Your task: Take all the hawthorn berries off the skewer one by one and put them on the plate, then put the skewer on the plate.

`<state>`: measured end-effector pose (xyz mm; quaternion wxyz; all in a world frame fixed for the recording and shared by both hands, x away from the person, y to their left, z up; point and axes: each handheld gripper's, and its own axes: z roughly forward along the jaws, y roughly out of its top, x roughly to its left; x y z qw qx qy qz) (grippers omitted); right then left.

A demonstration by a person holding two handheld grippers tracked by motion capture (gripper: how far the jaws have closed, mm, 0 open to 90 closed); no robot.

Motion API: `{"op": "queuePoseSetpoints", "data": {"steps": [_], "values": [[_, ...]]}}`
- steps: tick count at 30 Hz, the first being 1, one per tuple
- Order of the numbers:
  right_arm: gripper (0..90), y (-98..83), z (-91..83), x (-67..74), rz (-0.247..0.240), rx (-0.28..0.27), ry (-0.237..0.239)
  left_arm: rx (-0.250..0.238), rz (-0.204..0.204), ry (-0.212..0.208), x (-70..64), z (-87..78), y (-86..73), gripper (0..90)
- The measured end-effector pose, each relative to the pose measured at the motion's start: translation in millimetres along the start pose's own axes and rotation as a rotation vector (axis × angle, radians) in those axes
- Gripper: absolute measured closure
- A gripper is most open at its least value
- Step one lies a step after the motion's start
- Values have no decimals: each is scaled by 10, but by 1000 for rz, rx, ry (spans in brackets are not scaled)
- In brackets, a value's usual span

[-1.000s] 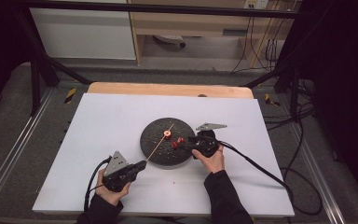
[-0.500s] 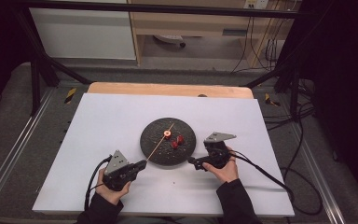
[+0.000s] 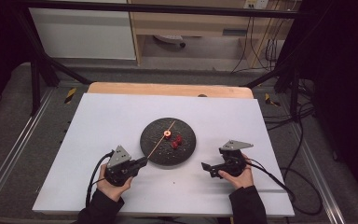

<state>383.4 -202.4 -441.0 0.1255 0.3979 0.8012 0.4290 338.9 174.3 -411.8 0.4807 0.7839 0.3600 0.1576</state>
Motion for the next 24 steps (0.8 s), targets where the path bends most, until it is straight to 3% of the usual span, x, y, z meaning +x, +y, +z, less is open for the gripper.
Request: {"op": "queuePoseSetpoints", "data": {"steps": [10,24], "values": [[7,-217,-86,-78,-13,22,1,25,3,17,56,123,180,880],[9,-277,-187,-127,8,-7,3,63,5,40,86,366,385,880]]}}
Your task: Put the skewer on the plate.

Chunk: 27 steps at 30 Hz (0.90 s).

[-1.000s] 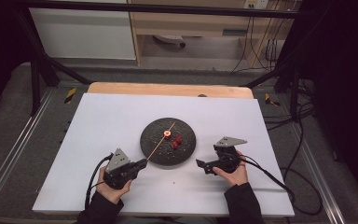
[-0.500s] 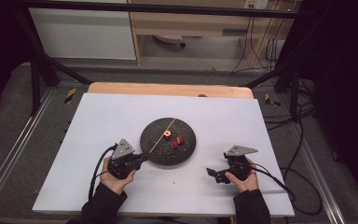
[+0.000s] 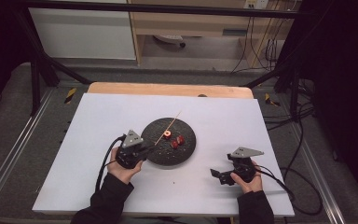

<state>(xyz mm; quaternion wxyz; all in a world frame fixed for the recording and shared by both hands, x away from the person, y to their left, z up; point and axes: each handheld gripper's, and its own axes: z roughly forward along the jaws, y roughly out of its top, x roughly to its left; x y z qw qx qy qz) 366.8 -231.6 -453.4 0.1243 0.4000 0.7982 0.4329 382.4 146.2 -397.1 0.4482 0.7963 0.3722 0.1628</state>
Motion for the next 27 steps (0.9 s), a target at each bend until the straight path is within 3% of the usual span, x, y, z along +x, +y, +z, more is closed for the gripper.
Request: {"op": "queuePoseSetpoints", "data": {"steps": [13,19,27], "values": [[10,-23,-17,-19,2,-3,3,72,-20,50,69,314,123,880],[11,-35,0,-17,-3,-1,8,125,-39,79,116,499,88,880],[13,-37,4,-9,6,0,17,177,-33,103,114,640,42,880]]}}
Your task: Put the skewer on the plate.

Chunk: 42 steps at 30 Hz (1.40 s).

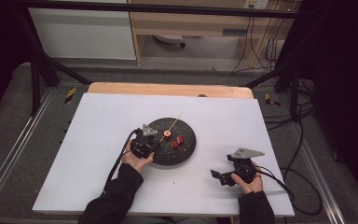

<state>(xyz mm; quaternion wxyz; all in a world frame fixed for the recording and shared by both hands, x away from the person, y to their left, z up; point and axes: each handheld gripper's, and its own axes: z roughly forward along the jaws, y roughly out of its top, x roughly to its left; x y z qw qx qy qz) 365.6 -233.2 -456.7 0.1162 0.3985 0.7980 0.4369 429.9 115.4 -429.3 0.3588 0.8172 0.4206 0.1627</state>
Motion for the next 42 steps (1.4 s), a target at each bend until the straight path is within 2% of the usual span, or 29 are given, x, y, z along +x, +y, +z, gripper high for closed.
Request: {"op": "queuePoseSetpoints", "data": {"steps": [5,20,24,27,29,31,35,37,42], "values": [[13,-3,11,-2,-2,3,-2,23,-2,-3,-10,58,1,879],[13,-9,22,0,-3,8,-5,21,-2,-22,-50,81,15,864],[13,-8,15,6,3,10,-5,10,11,-37,-38,28,12,798],[13,-6,12,3,0,7,-8,-12,19,-66,-22,-56,6,734],[13,-6,9,5,1,8,-9,-14,30,-90,-4,-116,-3,682],[13,-6,9,5,2,7,-10,-20,50,-95,20,-184,-25,633],[12,-6,7,4,-1,6,-11,-42,65,-114,98,-311,-99,521],[12,-5,4,3,-1,5,-11,-35,70,-126,141,-363,-148,433],[11,-4,2,0,-2,6,-10,-48,78,-144,259,-499,-296,315]]}}
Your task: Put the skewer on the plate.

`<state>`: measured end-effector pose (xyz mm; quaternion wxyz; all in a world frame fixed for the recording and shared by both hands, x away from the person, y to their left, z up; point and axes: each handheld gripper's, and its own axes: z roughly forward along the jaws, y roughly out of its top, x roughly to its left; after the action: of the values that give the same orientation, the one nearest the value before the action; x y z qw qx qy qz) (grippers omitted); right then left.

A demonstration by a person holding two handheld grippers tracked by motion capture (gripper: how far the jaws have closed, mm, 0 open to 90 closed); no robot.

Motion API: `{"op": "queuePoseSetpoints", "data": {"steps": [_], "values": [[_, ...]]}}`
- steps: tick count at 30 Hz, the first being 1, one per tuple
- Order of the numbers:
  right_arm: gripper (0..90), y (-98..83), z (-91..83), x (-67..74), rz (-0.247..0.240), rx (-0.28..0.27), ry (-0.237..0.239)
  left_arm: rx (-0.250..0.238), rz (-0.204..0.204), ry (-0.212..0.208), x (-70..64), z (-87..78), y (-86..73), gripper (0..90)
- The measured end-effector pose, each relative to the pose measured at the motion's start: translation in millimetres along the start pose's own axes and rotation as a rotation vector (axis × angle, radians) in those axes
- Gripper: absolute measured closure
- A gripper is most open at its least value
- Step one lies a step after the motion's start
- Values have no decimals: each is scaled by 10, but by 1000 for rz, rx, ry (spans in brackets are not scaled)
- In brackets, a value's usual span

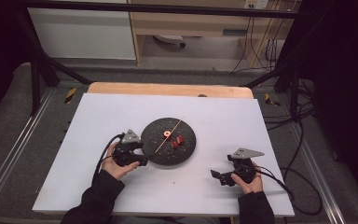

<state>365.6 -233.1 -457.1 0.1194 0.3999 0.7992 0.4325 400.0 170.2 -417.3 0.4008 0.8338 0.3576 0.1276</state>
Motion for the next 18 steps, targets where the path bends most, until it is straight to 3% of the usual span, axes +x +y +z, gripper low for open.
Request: {"op": "queuePoseSetpoints", "data": {"steps": [9,18], "values": [[10,-3,4,4,1,3,1,-2,18,3,138,-258,-315,132],[8,-8,7,7,-5,8,3,-33,-42,27,302,-460,-627,60]]}}
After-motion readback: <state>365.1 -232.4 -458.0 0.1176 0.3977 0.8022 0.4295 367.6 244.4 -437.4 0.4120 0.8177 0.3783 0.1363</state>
